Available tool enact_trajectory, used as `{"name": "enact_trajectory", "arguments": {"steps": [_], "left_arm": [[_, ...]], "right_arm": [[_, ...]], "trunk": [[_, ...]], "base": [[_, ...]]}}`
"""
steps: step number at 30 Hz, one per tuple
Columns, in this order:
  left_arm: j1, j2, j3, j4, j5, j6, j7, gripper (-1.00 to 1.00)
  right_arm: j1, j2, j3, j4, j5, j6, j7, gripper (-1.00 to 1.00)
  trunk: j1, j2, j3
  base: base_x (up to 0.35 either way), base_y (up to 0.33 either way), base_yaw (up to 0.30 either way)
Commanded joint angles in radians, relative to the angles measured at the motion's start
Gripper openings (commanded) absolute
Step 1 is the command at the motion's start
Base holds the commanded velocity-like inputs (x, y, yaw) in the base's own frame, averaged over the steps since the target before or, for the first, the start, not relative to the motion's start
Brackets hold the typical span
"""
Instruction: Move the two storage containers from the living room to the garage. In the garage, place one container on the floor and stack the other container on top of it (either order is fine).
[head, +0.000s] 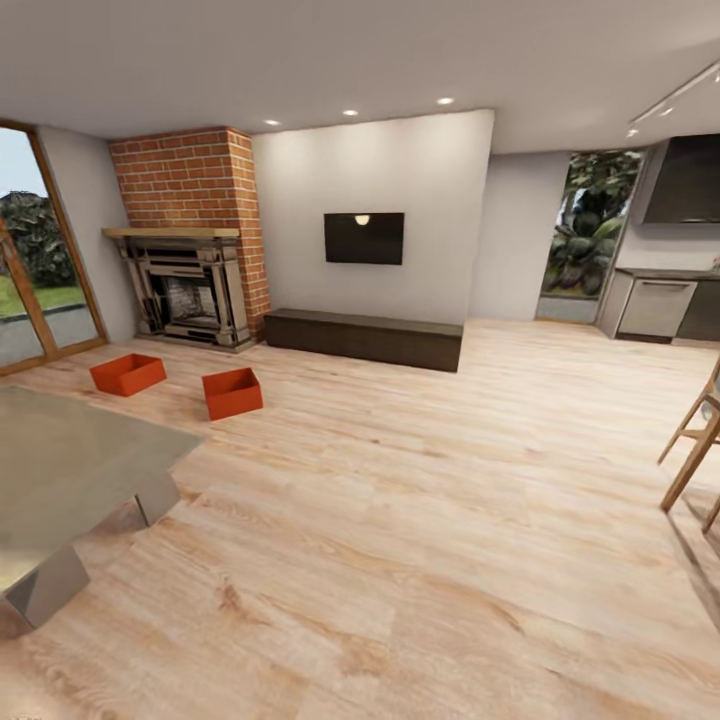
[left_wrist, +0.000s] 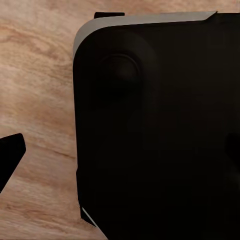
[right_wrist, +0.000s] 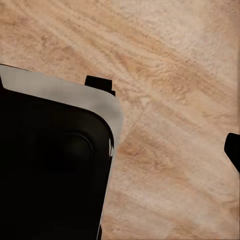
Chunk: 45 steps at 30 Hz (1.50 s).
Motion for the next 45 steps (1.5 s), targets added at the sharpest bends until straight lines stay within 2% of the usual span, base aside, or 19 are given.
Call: {"name": "enact_trajectory", "arguments": {"steps": [1,8,39,45], "left_arm": [[0.000,0.000,0.001,0.000,0.000,0.000,0.000,1.00],[0.000,0.000,0.001,0.000,0.000,0.000,0.000,1.00],[0.000,0.000,0.001,0.000,0.000,0.000,0.000,1.00],[0.000,0.000,0.001,0.000,0.000,0.000,0.000,1.00]], "right_arm": [[-0.001,0.001,0.008,0.002,-0.008,-0.005,0.000,1.00],[0.000,-0.001,0.008,0.002,-0.008,-0.005,0.000,1.00],[0.000,0.003,0.008,0.002,-0.008,-0.005,0.000,1.00],[0.000,0.002,0.008,0.002,-0.008,-0.005,0.000,1.00]], "trunk": [[0.001,0.000,-0.001],[0.001,0.000,-0.001],[0.001,0.000,-0.001],[0.001,0.000,-0.001]], "base": [[0.323,0.000,0.271],[0.323,0.000,0.208],[0.323,0.000,0.005],[0.323,0.000,0.191]]}}
